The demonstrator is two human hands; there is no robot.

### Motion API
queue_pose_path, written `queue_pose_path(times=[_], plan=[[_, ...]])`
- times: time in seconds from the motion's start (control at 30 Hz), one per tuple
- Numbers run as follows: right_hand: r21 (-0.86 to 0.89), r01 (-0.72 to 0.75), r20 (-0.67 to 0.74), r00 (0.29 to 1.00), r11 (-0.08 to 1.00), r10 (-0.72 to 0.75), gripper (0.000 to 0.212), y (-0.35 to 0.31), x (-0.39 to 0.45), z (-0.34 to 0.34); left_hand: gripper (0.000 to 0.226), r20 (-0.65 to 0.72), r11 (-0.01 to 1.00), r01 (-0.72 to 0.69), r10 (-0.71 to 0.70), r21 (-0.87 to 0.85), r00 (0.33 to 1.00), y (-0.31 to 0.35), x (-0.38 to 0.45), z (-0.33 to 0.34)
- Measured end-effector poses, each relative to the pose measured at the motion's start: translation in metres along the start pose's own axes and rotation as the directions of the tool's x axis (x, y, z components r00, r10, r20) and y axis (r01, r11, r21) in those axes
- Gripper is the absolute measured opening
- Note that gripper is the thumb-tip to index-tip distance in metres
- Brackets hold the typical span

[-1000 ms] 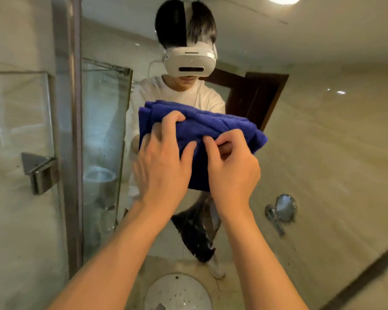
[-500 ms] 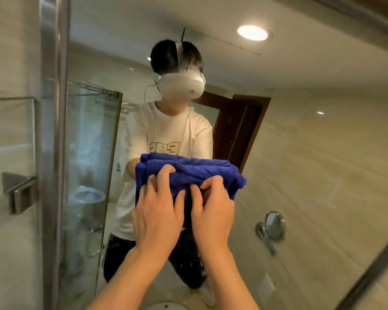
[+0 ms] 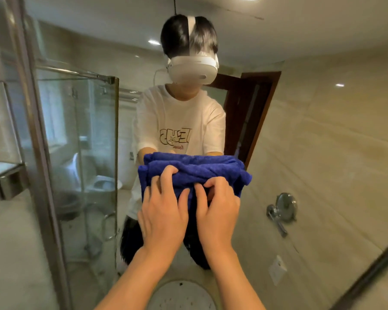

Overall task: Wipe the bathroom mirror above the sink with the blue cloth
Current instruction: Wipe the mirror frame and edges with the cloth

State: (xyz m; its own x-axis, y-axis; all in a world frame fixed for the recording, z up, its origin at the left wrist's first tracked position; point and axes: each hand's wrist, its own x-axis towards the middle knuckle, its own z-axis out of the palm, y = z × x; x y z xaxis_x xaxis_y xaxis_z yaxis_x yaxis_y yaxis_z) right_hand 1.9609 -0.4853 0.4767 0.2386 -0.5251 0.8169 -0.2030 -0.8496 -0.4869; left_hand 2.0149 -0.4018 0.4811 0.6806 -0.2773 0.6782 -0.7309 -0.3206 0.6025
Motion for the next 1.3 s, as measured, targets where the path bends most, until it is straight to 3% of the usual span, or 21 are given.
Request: queue_pose_path(times=[0.1,0.33,0.47,0.67,0.87,1.03,1.3], plan=[[0.023,-0.008,0.024,1.0,1.0,0.008,0.016,0.007,0.009,-0.016,0.046,-0.031,0.999,0.011,-0.012,-0.045,0.999,0.015,-0.001,0.008],[0.106,-0.046,-0.079,0.995,0.993,0.055,0.018,0.044,0.07,-0.077,0.047,-0.091,0.993,-0.098,0.093,-0.06,0.992,0.1,0.014,0.049],[-0.033,0.014,-0.067,0.998,0.999,-0.016,0.015,0.085,0.049,-0.082,0.05,-0.063,0.993,-0.082,0.077,-0.086,0.995,0.1,-0.017,0.077],[-0.007,-0.014,0.01,1.0,1.0,0.014,0.017,0.154,0.016,-0.109,0.054,0.007,0.996,-0.02,0.02,-0.087,1.0,0.118,-0.071,0.128],[0.062,-0.049,-0.108,0.993,0.997,0.055,0.015,0.199,0.068,-0.178,0.051,-0.03,0.993,-0.086,0.084,-0.082,0.996,0.211,-0.066,0.168],[0.046,0.003,-0.146,0.989,0.999,0.003,0.015,0.246,0.095,-0.225,0.049,-0.046,0.99,-0.118,0.114,-0.081,0.992,0.271,-0.073,0.204],[0.044,-0.082,-0.053,0.995,0.996,0.084,0.018,0.338,0.045,-0.262,0.054,0.126,0.998,-0.034,0.04,-0.054,0.991,0.294,-0.151,0.27]])
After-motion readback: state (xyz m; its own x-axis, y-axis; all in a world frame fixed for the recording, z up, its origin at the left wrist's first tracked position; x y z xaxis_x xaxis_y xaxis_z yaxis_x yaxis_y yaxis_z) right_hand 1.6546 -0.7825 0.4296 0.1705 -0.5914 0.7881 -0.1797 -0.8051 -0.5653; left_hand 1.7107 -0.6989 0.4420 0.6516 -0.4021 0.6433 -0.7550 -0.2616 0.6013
